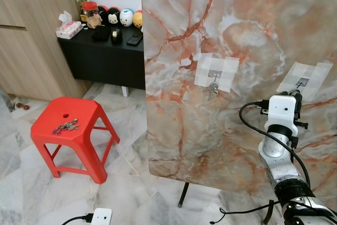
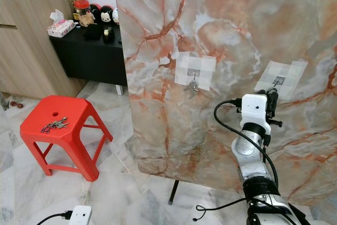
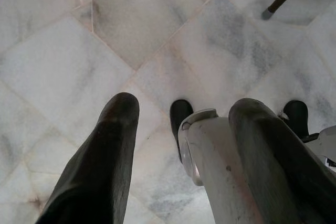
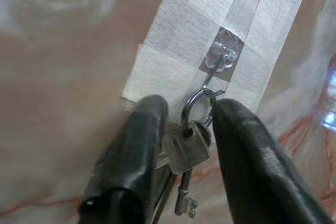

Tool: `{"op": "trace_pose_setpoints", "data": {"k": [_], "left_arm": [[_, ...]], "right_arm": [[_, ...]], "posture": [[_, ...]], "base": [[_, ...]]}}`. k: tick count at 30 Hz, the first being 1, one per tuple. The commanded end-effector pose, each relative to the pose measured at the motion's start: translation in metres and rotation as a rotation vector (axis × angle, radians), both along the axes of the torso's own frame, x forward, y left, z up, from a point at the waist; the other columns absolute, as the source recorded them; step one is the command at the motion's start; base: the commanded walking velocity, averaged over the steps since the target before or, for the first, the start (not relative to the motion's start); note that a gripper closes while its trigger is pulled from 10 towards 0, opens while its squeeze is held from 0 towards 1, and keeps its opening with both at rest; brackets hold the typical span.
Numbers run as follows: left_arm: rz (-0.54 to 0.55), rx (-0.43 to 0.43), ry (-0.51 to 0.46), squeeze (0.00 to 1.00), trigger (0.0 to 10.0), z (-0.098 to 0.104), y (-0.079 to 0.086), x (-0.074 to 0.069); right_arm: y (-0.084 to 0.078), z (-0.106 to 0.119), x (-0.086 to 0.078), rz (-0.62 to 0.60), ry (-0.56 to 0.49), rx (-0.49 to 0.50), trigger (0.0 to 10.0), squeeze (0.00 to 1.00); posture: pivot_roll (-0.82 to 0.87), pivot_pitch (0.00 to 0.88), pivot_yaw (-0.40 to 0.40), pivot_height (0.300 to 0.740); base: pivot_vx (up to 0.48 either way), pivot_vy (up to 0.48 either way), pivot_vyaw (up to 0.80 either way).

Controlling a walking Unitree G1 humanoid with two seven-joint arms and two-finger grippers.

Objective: Hang keys on a hook

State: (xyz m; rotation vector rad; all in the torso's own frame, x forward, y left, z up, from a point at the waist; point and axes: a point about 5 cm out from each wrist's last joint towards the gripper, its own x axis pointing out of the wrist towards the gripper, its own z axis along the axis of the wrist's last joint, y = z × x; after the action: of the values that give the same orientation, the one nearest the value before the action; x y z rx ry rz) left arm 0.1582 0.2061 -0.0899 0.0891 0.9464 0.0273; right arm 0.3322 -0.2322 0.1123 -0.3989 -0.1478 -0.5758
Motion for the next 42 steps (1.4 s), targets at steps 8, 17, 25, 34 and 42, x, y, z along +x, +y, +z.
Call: {"op": "trace_pose_setpoints", "data": {"k": [8,17,25,34,42], "left_arm": [[-0.005,-0.003,0.028,0.0,10.0,-0.003,-0.003,-0.005],[0.05,0.005,0.03,0.0,10.0,-0.003,0.002,-0.006],[0.031,0.026,0.017,0.0,10.0,0.002,0.013,0.001],[-0.046,0.036,0.05,0.0,10.0,0.0,0.0,0.004],[-0.079,0.047,0.069,0.0,10.0,-0.001,-0.001,0.003]], "right_arm": [[0.024,-0.019,-0.02,0.14,0.034,-0.006,10.0,0.0],[0.046,-0.101,-0.051,0.318,0.475,0.338,10.0,0.0],[0.05,-0.16,-0.09,0.28,0.824,0.619,10.0,0.0],[0.054,-0.197,-0.145,0.232,1.073,0.731,10.0,0.0],[0.057,-0.201,-0.154,0.259,1.098,0.735,10.0,0.0]], "posture": [[0.02,0.0,-0.054,0.74],[0.0,0.0,-0.049,0.74],[0.0,0.0,-0.039,0.74],[0.03,0.0,-0.053,0.74],[0.0,0.0,-0.043,0.74]], "base": [[0.0,0.0,0.0],[0.0,0.0,0.0],[0.0,0.0,0.0],[0.0,0.0,0.0],[0.0,0.0,0.0]]}}
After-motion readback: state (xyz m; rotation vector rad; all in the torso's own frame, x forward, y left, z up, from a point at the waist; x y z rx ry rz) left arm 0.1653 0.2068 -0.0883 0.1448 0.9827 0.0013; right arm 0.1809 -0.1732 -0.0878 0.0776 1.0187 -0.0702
